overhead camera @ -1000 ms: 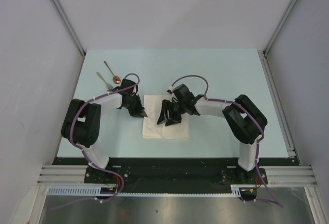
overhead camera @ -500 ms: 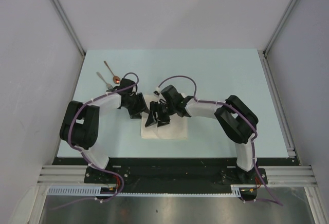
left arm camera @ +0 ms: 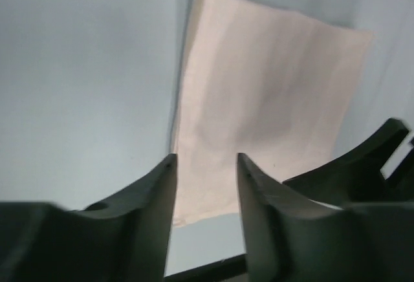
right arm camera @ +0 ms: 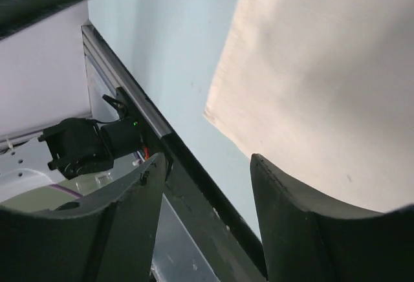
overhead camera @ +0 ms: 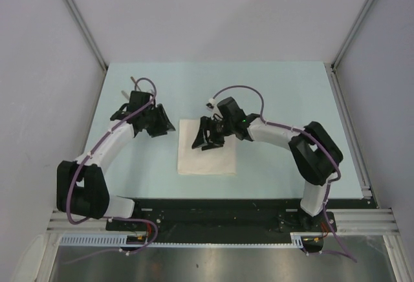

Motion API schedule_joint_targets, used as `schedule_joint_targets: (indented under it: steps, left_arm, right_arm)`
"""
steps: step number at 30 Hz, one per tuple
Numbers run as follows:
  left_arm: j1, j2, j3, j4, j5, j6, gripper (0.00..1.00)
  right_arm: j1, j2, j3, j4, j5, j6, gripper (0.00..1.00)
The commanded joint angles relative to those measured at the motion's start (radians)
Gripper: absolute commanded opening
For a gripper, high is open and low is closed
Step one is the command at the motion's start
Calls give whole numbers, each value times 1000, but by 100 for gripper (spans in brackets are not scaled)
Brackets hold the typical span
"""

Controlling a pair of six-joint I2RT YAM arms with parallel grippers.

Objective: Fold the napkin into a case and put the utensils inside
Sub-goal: Smooth out the square-folded napkin at the center of the board.

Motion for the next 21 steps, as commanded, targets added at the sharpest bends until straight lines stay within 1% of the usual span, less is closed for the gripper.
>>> schedule_joint_targets:
  steps: [1,3,4,6,7,9,11,13,15,16,19,21]
  left_arm:
    - [-117,70,-17,52,168,20,34]
    - [-148,94,-60,88,186,0,27]
    - [-163,98,-81,105,189,-9,21]
    - [-171,101,-149,145,178,-29,14]
    - [-177,101,-170,157,184,-33,9]
    - [-183,105,-232,176,180,-32,6]
    - [-183,108,-279,181,160,-24,4]
    - [-183,119,-298,178,96,-10,1]
    - [-177,128,-316,191,79,-4,0]
    - [-177,139,-316,194,71,-3,0]
    - [-177,144,-293,173,57,8,0]
    - [-177,122,-280,158,57,11,0]
  right_arm:
    - [-81,-196,-127,-56,-6,-29,56]
    - [-90,-224,-203,-54,-29,-39,52]
    - [-89,-244,-228,-41,-26,-44,50]
    - [-92,-247,-309,-10,-37,-32,41]
    - [-95,-249,-336,49,-45,-26,35]
    - [-107,-247,-417,114,-42,-10,33]
    - [-127,-223,-460,169,-54,-24,29]
    - [-150,-195,-529,226,-63,-27,29]
    - [-170,-168,-563,267,-87,-29,27]
    - [-175,-158,-578,272,-100,-29,24]
    - [-187,-204,-583,275,-115,-9,26]
    - [-190,-278,-564,239,-106,-13,28]
